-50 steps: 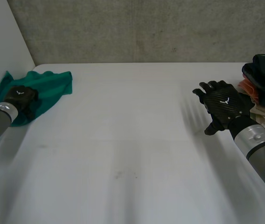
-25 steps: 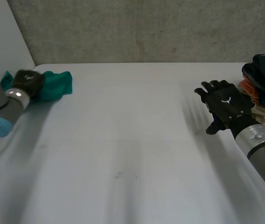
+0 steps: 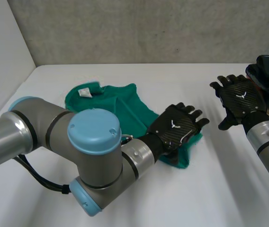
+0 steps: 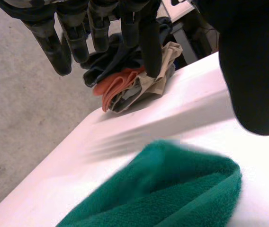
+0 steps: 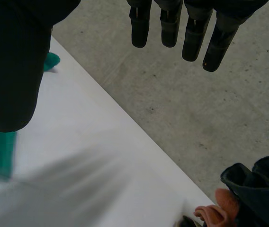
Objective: Fold the laundry.
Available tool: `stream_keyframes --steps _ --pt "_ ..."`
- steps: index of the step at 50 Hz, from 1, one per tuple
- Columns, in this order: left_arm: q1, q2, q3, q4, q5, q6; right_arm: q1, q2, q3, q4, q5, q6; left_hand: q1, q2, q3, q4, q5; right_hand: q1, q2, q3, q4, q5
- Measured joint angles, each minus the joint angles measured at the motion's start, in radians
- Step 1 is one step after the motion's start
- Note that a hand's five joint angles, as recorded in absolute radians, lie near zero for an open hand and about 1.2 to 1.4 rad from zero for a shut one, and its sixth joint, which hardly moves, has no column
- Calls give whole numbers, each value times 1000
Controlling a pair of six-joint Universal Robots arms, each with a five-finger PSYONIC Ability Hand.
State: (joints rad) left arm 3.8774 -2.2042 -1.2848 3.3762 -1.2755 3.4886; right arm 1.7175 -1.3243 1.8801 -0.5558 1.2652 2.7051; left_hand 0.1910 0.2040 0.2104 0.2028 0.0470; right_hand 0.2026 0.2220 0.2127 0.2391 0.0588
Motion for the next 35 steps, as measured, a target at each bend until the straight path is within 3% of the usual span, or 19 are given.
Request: stream_keyframes --steps 9,14,17,19,24,25,35 --pt "166 78 -34 24 -130 4 -4 0 -17 53 -41 -3 0 0 0 0 0 0 0 0 0 0" --pt "328 109 -53 24 -179 13 -2 1 -65 222 -158 -40 0 0 0 0 0 0 0 0 0 0" --pt "388 100 -47 22 -179 18 0 3 -94 310 -200 -62 8 4 3 5 2 0 0 0 0 0" --pt "478 62 -23 15 -161 39 5 19 -140 443 -229 -90 49 38 29 35 24 0 0 0 0 0" --pt "561 -3 24 5 -119 84 17 55 -183 546 -213 -104 103 83 75 87 71 0 0 0 0 0" --pt "610 -72 79 -4 -80 125 39 93 -204 589 -168 -109 114 100 93 105 87 0 0 0 0 0" --pt "628 -221 197 -32 -18 140 105 150 -176 519 -12 -103 114 106 96 106 88 0 0 0 0 0"
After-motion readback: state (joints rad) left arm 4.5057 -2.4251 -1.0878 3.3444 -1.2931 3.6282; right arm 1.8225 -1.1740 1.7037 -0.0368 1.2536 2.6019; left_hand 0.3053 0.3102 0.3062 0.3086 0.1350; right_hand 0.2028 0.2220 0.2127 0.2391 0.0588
